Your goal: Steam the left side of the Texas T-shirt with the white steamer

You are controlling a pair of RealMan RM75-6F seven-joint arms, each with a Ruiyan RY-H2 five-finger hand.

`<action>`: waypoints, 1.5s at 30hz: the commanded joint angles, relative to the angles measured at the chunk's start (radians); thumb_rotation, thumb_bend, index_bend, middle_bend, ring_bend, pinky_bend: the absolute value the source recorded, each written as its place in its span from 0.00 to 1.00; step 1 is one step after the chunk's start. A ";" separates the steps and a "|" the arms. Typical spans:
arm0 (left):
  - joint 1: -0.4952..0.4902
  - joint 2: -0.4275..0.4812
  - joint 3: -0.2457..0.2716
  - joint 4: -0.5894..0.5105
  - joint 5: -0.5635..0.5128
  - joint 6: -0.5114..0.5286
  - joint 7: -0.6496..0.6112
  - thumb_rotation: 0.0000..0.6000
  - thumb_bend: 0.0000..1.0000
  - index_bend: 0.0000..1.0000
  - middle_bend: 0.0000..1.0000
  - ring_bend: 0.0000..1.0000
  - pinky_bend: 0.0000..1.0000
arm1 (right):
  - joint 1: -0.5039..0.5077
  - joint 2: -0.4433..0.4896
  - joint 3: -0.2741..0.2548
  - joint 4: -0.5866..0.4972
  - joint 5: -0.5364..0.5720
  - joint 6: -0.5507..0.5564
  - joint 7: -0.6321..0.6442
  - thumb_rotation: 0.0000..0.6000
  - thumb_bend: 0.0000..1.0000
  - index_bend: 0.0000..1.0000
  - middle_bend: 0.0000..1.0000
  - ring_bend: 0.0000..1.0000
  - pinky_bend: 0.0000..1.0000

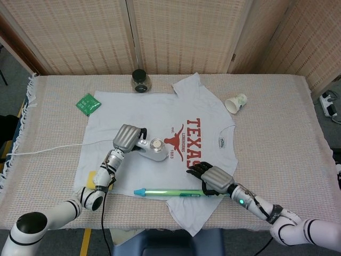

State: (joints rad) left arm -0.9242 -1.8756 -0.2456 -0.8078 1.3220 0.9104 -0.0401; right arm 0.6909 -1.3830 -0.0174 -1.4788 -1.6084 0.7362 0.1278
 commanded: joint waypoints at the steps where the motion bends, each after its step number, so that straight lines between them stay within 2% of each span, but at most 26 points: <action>1: -0.008 -0.009 0.005 0.003 -0.003 -0.013 0.021 1.00 0.56 0.84 1.00 0.94 0.78 | 0.002 -0.008 -0.009 0.010 0.002 0.003 -0.001 0.44 1.00 0.00 0.03 0.00 0.01; 13: -0.006 -0.014 -0.006 0.085 -0.064 -0.080 0.056 1.00 0.56 0.84 1.00 0.94 0.78 | -0.002 -0.030 -0.044 0.027 0.008 0.024 -0.030 0.45 1.00 0.00 0.03 0.00 0.01; 21: 0.038 0.029 -0.018 0.171 -0.107 -0.107 0.012 1.00 0.56 0.84 1.00 0.94 0.78 | -0.007 -0.031 -0.061 0.018 0.019 0.030 -0.064 0.46 1.00 0.00 0.03 0.00 0.01; 26: 0.073 0.053 -0.052 0.216 -0.154 -0.122 -0.059 1.00 0.56 0.84 1.00 0.94 0.78 | -0.011 -0.035 -0.069 0.016 0.026 0.035 -0.075 0.48 1.00 0.00 0.03 0.00 0.01; 29: 0.088 0.074 -0.067 0.202 -0.162 -0.109 -0.107 1.00 0.56 0.84 1.00 0.94 0.78 | -0.015 -0.035 -0.073 0.011 0.022 0.046 -0.078 0.48 1.00 0.00 0.03 0.00 0.01; 34: 0.089 0.095 -0.060 0.127 -0.125 -0.053 -0.128 1.00 0.56 0.84 1.00 0.94 0.78 | -0.017 -0.030 -0.078 0.000 0.018 0.060 -0.085 0.48 1.00 0.00 0.03 0.00 0.01; 40: 0.050 0.073 -0.053 0.037 -0.082 0.000 -0.072 1.00 0.56 0.84 1.00 0.94 0.78 | -0.021 -0.019 -0.079 -0.008 0.024 0.070 -0.087 0.48 1.00 0.00 0.03 0.00 0.01; 45: 0.006 0.018 -0.054 0.031 -0.077 0.003 -0.002 1.00 0.56 0.84 1.00 0.94 0.78 | -0.023 -0.013 -0.081 -0.010 0.029 0.073 -0.090 0.48 1.00 0.00 0.03 0.00 0.01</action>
State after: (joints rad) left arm -0.9005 -1.8374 -0.2995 -0.7742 1.2418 0.9111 -0.0624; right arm 0.6681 -1.3964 -0.0980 -1.4887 -1.5790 0.8095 0.0377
